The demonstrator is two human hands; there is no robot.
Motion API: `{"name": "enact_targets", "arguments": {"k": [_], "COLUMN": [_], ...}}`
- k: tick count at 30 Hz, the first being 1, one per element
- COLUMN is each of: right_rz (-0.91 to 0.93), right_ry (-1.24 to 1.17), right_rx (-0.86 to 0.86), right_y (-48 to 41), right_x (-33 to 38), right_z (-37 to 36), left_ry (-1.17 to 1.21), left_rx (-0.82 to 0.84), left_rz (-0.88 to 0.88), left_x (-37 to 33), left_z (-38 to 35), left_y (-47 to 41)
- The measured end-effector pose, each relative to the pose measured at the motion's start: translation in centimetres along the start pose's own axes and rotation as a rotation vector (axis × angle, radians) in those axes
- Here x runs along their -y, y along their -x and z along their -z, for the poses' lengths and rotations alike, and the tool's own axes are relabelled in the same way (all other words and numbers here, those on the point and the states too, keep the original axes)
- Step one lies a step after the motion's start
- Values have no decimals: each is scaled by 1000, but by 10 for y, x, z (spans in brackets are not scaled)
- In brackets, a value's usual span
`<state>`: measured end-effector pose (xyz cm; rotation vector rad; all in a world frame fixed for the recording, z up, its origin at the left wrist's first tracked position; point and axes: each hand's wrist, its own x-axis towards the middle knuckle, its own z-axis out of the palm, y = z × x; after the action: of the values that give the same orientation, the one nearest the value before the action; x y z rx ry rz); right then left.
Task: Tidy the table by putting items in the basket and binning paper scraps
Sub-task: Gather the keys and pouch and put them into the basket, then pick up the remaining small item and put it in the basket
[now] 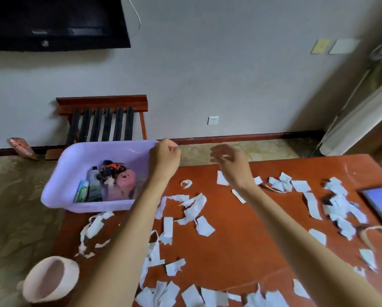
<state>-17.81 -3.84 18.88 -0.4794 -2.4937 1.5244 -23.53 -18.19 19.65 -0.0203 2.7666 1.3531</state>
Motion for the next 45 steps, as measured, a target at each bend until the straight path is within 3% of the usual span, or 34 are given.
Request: {"name": "enact_targets", "arguments": {"k": [8,21,28,31,36,45], "right_rz": [-233,-502,-524,-507,-498,-547], "right_ry": [-2,149,374,444,461,340], "right_rx": [-169,-143,-63,14,68,248], "right_y": [58,36,-6,-18,-24,-27], "right_x": [-110,-295,-360,-373,-387,-387], "right_z": [144,318,360,360,353,347], "left_ry": [64,-202,-272,-283,-391,-488], "left_rx": [336,620,664,611,625,489], "left_rz": [4,-29,-70,-92,-115,-42], "left_x": [-64,-150,-162,-157,-145,-121], "left_z": [-157,-370,-439,-460,-487,-494], "left_y": [91,168,163,163,164,156]}}
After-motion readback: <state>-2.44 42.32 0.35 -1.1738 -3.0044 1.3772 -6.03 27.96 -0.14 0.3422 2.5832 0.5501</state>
